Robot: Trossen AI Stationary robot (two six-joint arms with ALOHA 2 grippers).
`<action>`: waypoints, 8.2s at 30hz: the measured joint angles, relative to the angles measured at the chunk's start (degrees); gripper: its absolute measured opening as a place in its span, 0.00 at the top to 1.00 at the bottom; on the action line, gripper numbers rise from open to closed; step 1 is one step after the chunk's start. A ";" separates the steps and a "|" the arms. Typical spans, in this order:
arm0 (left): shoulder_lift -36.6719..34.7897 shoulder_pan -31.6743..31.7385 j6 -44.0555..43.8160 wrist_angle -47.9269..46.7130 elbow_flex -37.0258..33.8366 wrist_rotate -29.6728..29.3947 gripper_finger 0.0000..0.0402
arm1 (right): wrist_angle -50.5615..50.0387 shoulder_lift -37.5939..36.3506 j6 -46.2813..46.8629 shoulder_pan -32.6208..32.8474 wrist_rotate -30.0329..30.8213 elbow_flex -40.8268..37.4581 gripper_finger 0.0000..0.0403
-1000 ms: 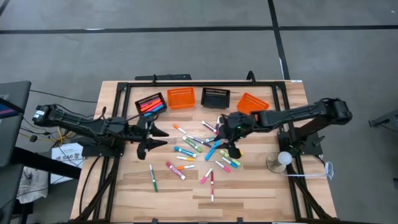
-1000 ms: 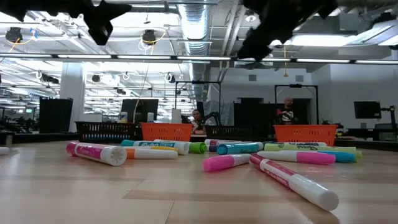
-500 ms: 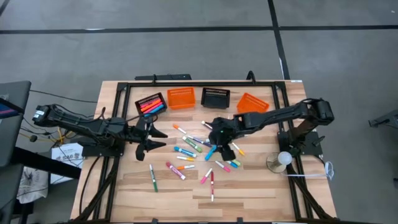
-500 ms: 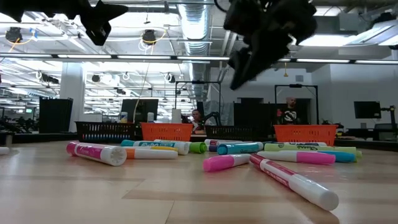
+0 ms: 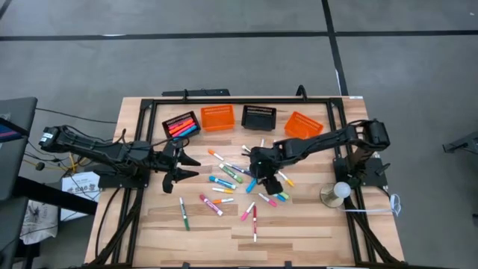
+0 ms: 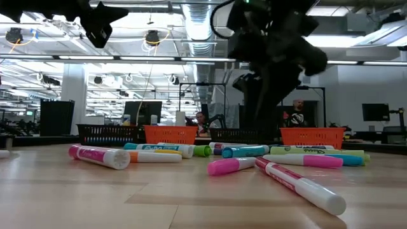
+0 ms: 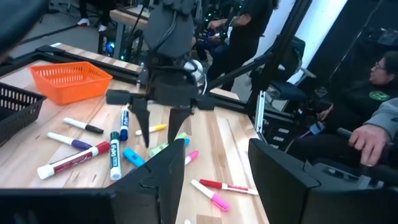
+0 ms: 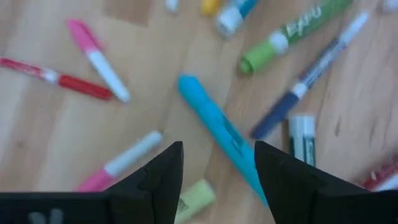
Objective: Pick & Place Markers
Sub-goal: Put the blue highlighter pen into the left black bin
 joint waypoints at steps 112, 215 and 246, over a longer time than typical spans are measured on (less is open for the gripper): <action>0.11 0.08 6.76 19.87 0.02 -6.66 0.56 | 23.75 9.71 29.14 -8.74 -22.22 36.22 0.88; 24.17 42.37 16.83 -40.04 21.33 8.37 0.84 | 37.58 -31.68 29.18 -9.35 3.55 -12.75 0.59; 50.10 56.76 36.99 -55.20 32.28 -2.09 0.83 | 34.88 -35.53 30.76 -6.45 10.65 -16.06 0.59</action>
